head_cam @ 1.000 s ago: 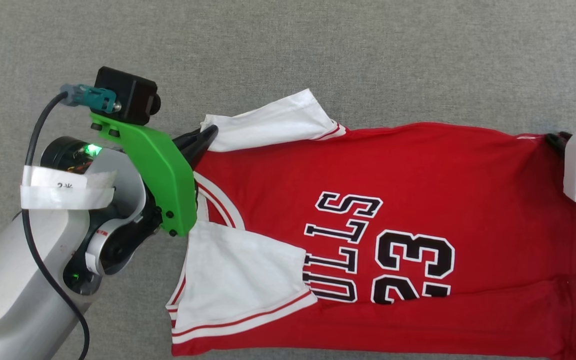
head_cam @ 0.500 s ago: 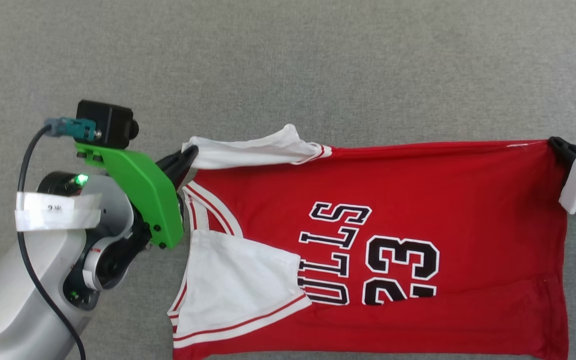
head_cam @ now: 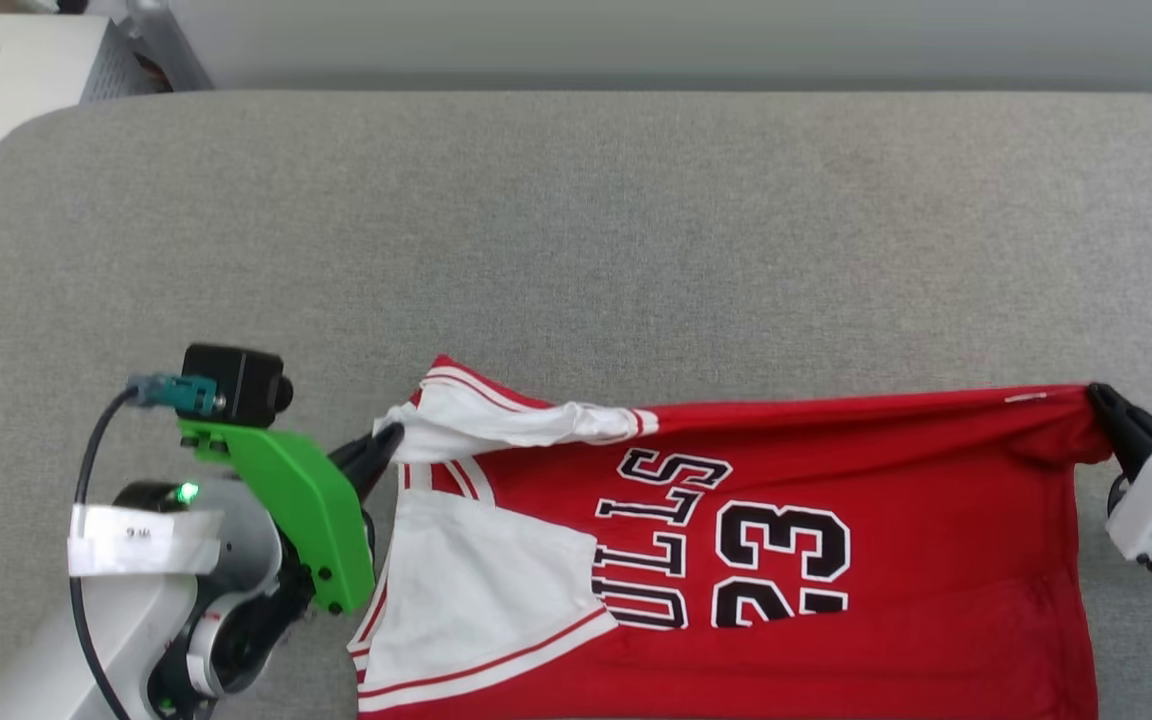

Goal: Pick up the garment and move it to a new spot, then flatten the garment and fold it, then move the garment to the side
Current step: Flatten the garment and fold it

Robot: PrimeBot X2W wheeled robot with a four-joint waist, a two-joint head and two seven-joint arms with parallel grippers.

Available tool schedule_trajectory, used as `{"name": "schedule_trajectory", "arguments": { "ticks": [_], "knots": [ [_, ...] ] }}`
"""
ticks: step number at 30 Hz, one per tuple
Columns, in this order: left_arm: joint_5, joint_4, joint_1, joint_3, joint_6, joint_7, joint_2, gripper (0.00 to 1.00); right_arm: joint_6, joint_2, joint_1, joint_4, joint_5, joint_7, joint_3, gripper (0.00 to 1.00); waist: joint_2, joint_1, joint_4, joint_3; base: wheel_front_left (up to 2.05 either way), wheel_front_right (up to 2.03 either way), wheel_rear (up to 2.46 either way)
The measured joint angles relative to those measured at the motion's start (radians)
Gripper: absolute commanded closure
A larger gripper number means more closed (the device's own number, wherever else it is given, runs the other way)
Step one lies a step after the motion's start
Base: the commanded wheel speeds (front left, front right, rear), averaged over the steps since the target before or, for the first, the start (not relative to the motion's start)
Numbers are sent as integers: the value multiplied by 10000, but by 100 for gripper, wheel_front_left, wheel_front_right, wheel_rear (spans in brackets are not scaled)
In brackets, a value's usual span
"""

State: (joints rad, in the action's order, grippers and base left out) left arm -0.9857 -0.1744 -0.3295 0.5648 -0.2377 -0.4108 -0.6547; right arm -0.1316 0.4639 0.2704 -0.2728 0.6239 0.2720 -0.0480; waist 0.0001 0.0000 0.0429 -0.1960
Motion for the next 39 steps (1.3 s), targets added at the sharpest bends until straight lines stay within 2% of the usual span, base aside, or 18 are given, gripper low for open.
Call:
{"name": "schedule_trajectory", "arguments": {
  "ticks": [8, 20, 28, 39],
  "knots": [
    [-257, -355, 1104, -29, -268, 268, -100, 100, 0, -117, -1260, 738, 351, -663, 157, 100, 0, 0, 75, 510, 0, 0, 0],
    [-535, -525, 2305, 280, -493, 142, -368, 100, 0, -157, -2752, 1175, 811, -842, -48, 100, 0, 0, 99, 711, 0, 0, 0],
    [-382, 180, 2392, 830, -466, -125, -360, 100, 0, 433, -2999, 1279, 974, -798, -807, 100, 0, 0, 33, 535, 0, 0, 0],
    [-245, 1283, 2150, 1227, 6, -211, 17, 100, 0, 1517, -2990, 1137, 922, -690, -2217, 100, 0, 0, -27, 391, 0, 0, 0]
  ]
}}
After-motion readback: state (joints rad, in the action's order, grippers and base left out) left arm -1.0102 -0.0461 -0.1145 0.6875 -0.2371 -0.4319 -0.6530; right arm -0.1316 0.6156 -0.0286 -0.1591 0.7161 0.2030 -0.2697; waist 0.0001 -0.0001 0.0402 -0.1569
